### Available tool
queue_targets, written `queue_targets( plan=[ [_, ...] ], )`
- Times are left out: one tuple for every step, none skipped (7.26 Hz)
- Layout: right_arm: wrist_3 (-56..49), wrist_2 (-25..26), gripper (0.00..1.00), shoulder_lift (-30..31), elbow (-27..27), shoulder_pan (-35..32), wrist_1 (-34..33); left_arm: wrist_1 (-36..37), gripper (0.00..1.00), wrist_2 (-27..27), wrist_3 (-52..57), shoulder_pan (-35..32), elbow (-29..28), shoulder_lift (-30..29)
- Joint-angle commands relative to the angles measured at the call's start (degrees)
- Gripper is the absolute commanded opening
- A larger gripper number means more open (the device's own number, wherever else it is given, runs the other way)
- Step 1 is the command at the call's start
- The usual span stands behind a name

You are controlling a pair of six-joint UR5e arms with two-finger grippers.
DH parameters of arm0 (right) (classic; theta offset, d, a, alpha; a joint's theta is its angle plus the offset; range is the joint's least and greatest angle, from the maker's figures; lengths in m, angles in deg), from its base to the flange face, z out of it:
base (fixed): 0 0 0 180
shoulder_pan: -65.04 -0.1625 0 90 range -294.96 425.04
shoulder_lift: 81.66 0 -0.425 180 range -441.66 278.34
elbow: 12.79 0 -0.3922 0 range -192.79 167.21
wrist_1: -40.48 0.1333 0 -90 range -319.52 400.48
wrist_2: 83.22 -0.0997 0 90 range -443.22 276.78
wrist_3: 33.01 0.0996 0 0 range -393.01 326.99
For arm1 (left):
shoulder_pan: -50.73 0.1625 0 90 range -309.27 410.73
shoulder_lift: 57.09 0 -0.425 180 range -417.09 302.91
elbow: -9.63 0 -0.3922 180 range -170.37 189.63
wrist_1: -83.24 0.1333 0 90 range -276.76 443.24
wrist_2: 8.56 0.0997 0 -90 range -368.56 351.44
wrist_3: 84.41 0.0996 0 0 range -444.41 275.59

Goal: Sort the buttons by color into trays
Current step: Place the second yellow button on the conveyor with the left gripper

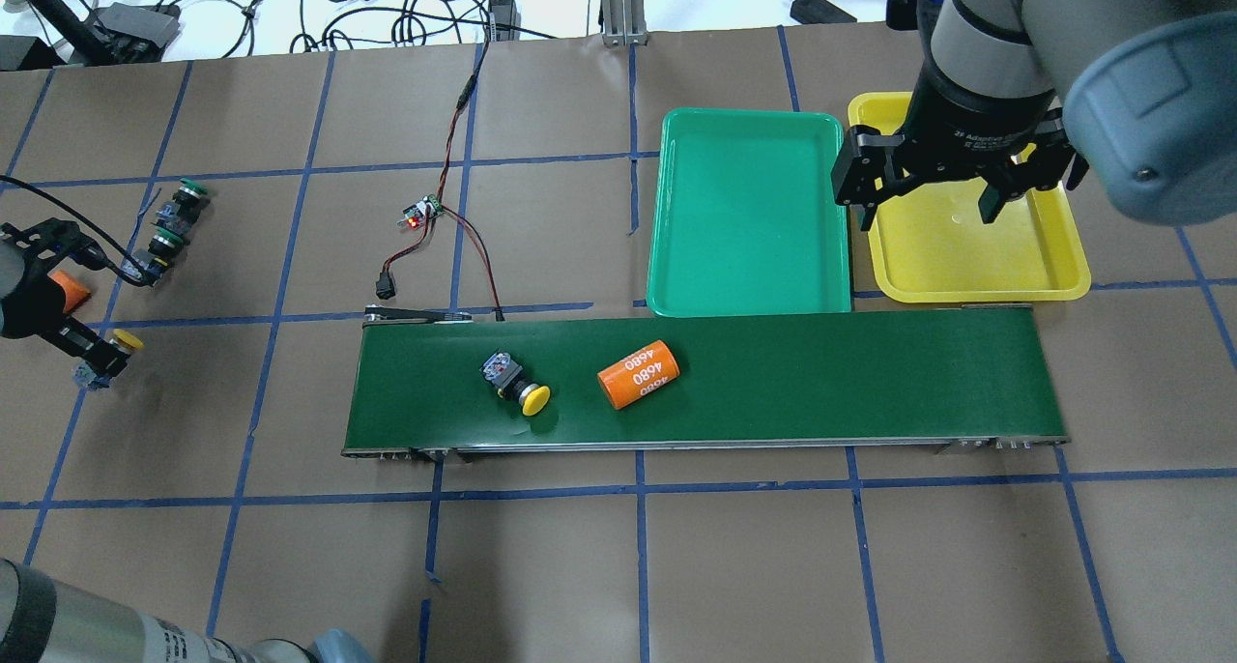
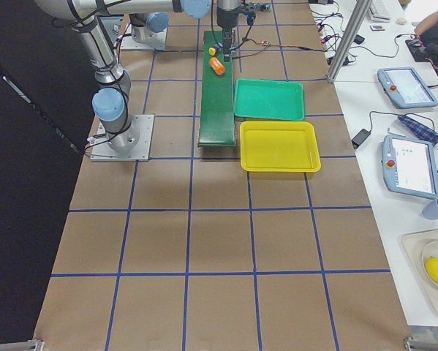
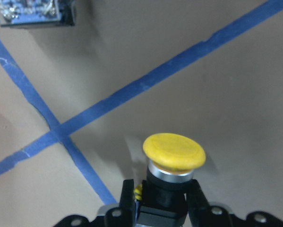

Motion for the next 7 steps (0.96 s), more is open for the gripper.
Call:
queue_targets(
  plan=[
    [-0.1, 0.0, 1.00, 0.0, 0.0, 0.0, 0.1, -11.0, 0.00, -5.9, -1.4, -8.1, 1.8, 10.2],
    [0.0, 0.0, 1.00, 0.0, 0.0, 0.0, 0.0, -11.6, 0.00, -6.9, -2.8, -13.8, 3.5, 12.0],
    [-0.1, 0.0, 1.00, 0.0, 0.0, 0.1, 0.1, -11.4, 0.00, -7.2, -6.5, -19.4, 6.3, 12.9],
    [-0.1, 0.0, 1.00, 0.0, 0.1, 0.1, 0.1, -10.1, 0.00, -7.4, -6.7, -24.7, 10.0, 13.8],
    [-0.1, 0.0, 1.00, 0.0, 0.1, 0.1, 0.1, -6.8, 0.00, -7.0, -6.5, -29.0, 11.4, 14.9],
    [-0.1, 0.0, 1.00, 0.0, 0.0, 0.1, 0.1, -6.0, 0.00, -6.9, -6.8, -31.3, 12.2, 15.2],
    [-0.1, 0.0, 1.00, 0.0, 0.1, 0.1, 0.1, -5.9, 0.00, -7.0, -7.6, -32.6, 12.5, 15.2]
  ],
)
